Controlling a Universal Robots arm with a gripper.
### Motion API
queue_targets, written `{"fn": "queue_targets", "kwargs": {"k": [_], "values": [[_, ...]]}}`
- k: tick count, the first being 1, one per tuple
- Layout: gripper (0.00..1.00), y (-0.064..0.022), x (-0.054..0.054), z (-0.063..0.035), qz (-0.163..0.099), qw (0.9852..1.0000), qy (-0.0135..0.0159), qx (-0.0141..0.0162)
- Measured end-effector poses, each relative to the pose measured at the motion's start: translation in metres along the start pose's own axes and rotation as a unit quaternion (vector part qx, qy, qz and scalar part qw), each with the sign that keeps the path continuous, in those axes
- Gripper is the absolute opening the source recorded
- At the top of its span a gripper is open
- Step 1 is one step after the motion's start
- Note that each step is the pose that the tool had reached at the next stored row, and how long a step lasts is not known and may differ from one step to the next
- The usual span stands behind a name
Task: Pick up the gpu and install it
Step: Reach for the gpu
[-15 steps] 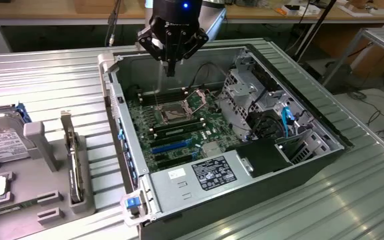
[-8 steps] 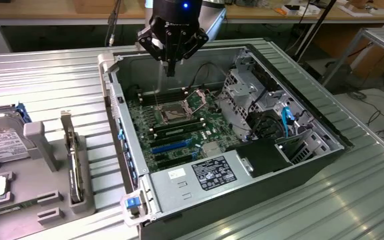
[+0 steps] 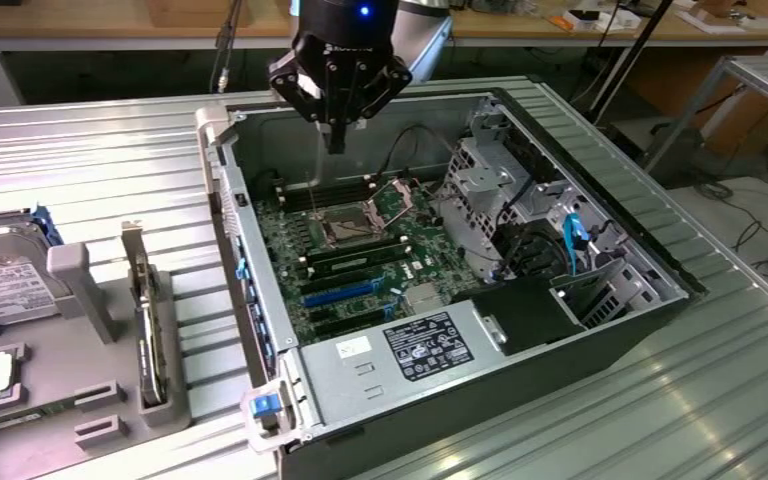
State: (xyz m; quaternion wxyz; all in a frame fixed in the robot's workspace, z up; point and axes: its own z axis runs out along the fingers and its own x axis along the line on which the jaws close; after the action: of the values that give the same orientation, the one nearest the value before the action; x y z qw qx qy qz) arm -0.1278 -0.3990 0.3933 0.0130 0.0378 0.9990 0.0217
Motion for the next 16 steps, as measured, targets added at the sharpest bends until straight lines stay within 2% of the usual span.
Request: {"fn": "queue_targets", "kwargs": {"k": [11, 16], "values": [[0.11, -0.0021, 0.028, -0.0007, 0.000, 1.0000, 0.0000, 0.0000], [0.11, -0.0034, 0.044, -0.0012, 0.000, 1.0000, 0.0000, 0.0000]]}}
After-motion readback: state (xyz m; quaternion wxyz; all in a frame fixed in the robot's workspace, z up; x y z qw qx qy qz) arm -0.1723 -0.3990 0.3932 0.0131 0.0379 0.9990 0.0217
